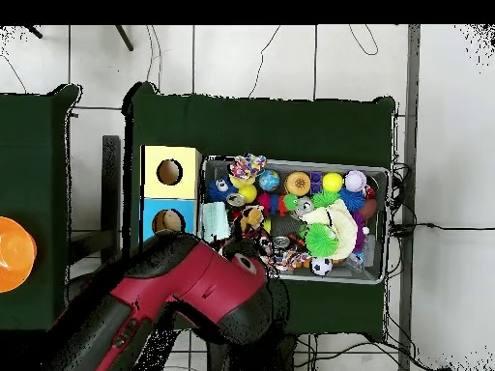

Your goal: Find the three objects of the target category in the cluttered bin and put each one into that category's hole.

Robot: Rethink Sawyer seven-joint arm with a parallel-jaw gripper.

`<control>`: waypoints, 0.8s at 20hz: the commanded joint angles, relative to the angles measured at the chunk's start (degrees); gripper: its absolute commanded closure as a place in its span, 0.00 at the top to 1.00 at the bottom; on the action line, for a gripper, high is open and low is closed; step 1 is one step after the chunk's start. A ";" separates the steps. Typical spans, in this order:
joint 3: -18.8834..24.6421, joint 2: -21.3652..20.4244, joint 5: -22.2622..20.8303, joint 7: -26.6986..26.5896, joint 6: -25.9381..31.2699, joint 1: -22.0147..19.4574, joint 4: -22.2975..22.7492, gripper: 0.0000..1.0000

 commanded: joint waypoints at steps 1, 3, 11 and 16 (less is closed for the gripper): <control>1.89 3.23 0.33 24.42 -7.18 1.86 -0.53 0.00; 1.25 3.74 0.39 26.06 -7.39 2.74 -0.58 0.00; -0.39 4.50 1.54 31.12 -7.48 6.23 0.23 0.00; -1.00 5.57 2.41 35.03 -6.46 8.97 0.11 0.00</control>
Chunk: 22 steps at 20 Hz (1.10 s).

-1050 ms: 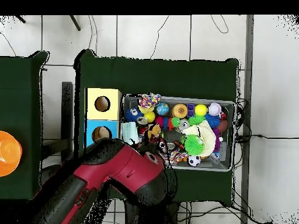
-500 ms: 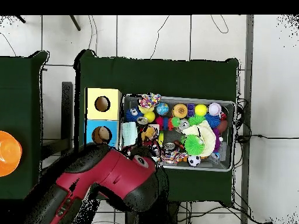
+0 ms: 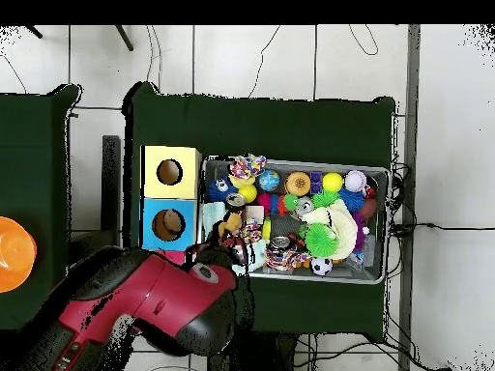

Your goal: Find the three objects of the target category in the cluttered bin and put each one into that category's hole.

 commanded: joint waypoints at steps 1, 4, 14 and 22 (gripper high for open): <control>2.74 3.12 2.52 24.46 -5.64 2.36 0.32 0.00; 2.23 3.94 3.01 26.57 -4.99 4.03 0.64 0.00; 2.39 5.68 4.76 30.48 -2.84 7.98 2.58 0.00; 2.93 6.65 7.29 30.08 0.54 9.61 4.46 0.00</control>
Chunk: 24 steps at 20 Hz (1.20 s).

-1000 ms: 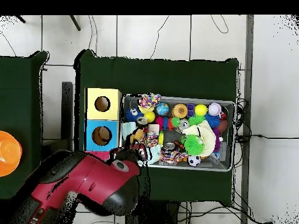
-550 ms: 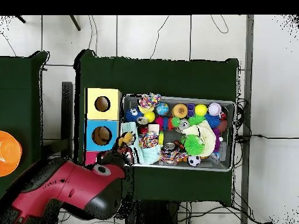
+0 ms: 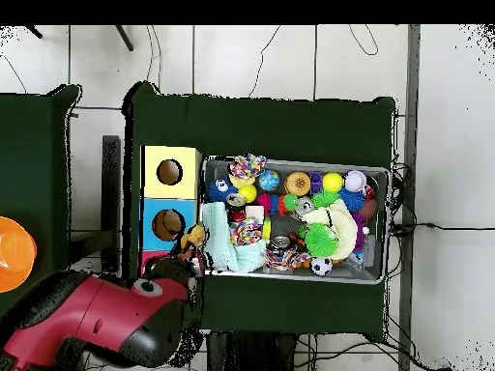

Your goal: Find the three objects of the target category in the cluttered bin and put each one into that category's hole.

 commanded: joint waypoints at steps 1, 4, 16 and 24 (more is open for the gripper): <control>4.30 2.61 5.90 18.97 0.74 0.05 4.35 0.00; 4.37 2.82 6.90 18.69 1.32 0.55 4.99 0.00; 5.48 5.07 10.89 20.81 4.64 5.17 7.07 0.00; 4.04 7.91 10.65 27.76 4.02 8.84 6.31 0.00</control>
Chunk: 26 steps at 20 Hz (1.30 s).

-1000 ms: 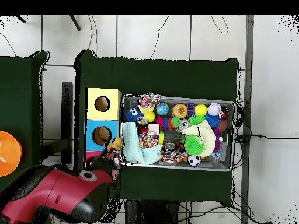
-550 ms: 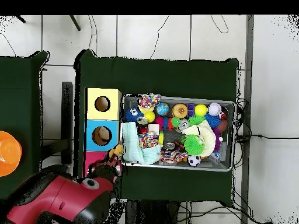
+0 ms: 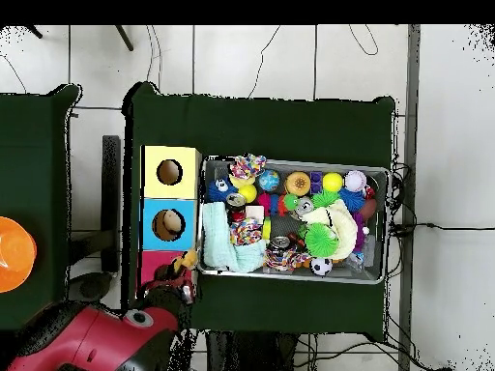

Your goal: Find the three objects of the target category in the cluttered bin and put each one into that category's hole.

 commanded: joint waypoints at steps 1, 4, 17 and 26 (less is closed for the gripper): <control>3.86 4.09 3.26 27.26 1.68 1.59 0.04 0.00; 3.00 5.07 2.86 30.25 1.06 2.74 -0.37 0.00; -4.19 11.84 11.22 31.43 -9.46 4.33 0.29 0.00; -9.32 13.20 16.04 32.07 -16.94 2.92 -0.31 0.00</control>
